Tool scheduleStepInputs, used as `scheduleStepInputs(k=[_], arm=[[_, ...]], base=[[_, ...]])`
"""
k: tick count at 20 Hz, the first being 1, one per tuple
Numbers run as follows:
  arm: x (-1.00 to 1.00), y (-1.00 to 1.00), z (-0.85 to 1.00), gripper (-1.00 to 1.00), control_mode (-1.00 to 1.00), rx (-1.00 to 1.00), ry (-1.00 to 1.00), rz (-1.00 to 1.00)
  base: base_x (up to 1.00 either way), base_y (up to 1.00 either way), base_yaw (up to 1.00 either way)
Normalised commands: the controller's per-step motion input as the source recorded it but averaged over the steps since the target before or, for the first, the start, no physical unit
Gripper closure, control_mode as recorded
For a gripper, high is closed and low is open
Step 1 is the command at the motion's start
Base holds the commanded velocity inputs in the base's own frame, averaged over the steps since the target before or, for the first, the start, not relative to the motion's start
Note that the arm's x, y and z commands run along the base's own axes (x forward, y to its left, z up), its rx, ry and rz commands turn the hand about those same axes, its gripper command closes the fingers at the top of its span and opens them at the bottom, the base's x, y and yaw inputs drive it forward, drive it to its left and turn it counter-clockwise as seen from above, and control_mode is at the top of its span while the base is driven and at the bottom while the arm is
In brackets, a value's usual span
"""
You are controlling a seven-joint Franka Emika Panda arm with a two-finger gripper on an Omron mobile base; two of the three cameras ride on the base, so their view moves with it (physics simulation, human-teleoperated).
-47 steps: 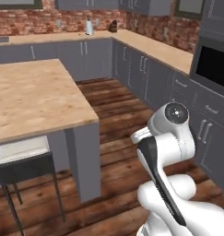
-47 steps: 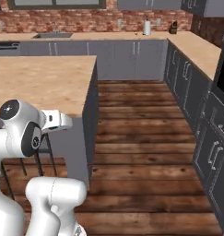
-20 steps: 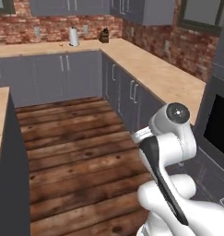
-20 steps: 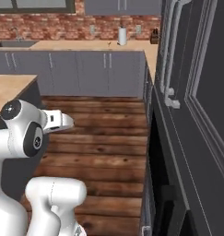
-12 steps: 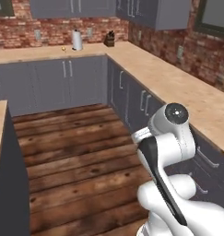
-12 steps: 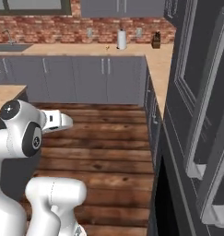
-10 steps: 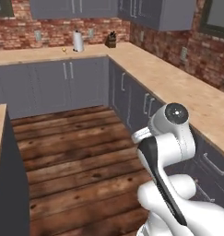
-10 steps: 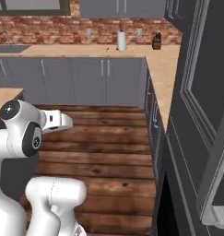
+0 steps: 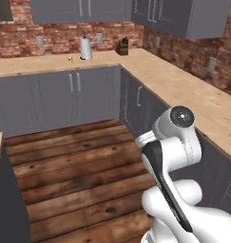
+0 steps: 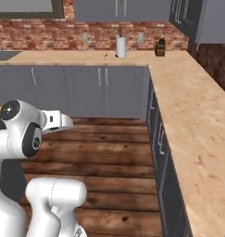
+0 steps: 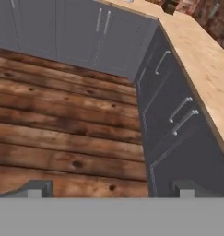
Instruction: Take the fork and place it on the left side of the plate. Then take the spoon and place it on the right side of the plate. Make sure they're directly next to the plate.
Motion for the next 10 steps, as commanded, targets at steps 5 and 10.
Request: scheduleStepInputs(k=[5, 10], arm=[[0.00, 0.00, 0.00, -1.00, 1.00, 0.00, 0.00, 0.00], [0.00, 0.00, 0.00, -1.00, 1.00, 0.00, 0.00, 0.00]], base=[[1.00, 0.21, -0.03], [1.00, 0.24, -0.05]])
